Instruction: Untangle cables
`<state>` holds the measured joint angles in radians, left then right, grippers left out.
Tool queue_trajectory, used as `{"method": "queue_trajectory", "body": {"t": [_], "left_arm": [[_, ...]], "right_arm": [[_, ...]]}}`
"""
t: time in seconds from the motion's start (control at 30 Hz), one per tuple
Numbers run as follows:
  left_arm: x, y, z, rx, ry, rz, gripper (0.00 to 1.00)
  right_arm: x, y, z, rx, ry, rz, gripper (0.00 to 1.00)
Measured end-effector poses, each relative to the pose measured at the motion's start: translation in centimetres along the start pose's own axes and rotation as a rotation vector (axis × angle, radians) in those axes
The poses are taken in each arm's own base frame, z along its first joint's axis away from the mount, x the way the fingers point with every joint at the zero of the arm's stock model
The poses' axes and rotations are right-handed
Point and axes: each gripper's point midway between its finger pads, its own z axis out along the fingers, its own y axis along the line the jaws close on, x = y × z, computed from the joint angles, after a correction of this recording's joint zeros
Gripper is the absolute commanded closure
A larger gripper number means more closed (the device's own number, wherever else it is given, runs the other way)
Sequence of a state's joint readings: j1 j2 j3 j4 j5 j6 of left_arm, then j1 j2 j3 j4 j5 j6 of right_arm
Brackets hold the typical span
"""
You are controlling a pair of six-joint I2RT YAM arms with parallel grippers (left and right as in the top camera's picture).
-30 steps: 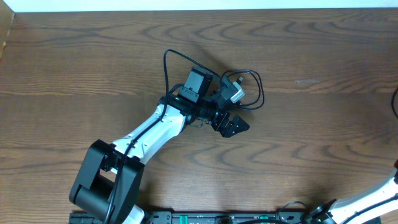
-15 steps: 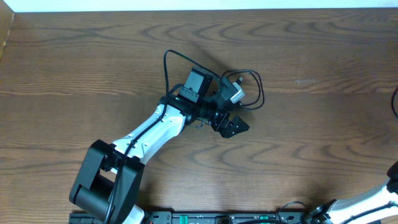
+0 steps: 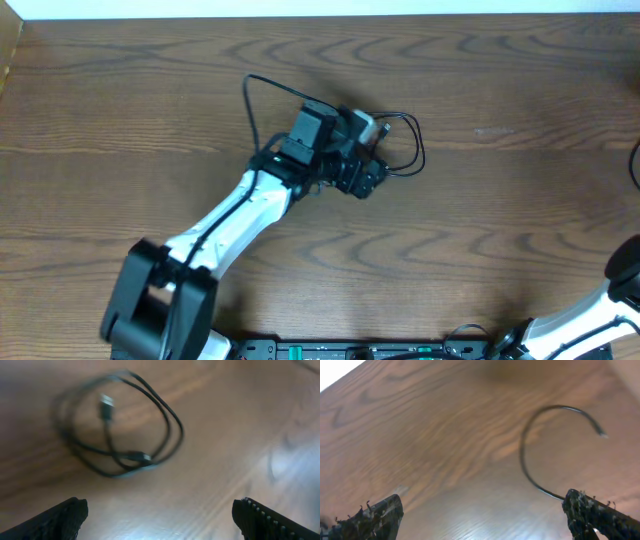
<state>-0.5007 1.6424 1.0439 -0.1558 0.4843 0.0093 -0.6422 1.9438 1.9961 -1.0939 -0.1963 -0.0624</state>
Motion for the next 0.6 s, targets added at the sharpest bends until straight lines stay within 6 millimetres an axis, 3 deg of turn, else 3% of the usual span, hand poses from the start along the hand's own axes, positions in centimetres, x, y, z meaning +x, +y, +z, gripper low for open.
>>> {"method": "queue_trajectory", "body": {"t": [0.17,0.33,0.5,0.6], "left_arm": [[-2.5,2.3,-3.7,-0.087,-0.101,-0.073,0.02],[-3.1,5.0,-6.0,-0.155,-0.142,-0.140,0.02],[-3.0,6.9,-6.8,-0.191,-0.152,-0.181,0.02],[-2.9,7.8,-7.3,-0.207,-0.159,-0.198,0.02]], "right_arm": [[0.4,3.7,0.5,-0.051,0.021,-0.082,0.01],[1.4,8.4,1.5,-0.127,0.047,-0.185,0.01],[4.6,14.5,2.9,-0.218,0.122,-0.299,0.01],[7.6,18.2,3.8,-0.270,0.187,-0.366,0.01]]}}
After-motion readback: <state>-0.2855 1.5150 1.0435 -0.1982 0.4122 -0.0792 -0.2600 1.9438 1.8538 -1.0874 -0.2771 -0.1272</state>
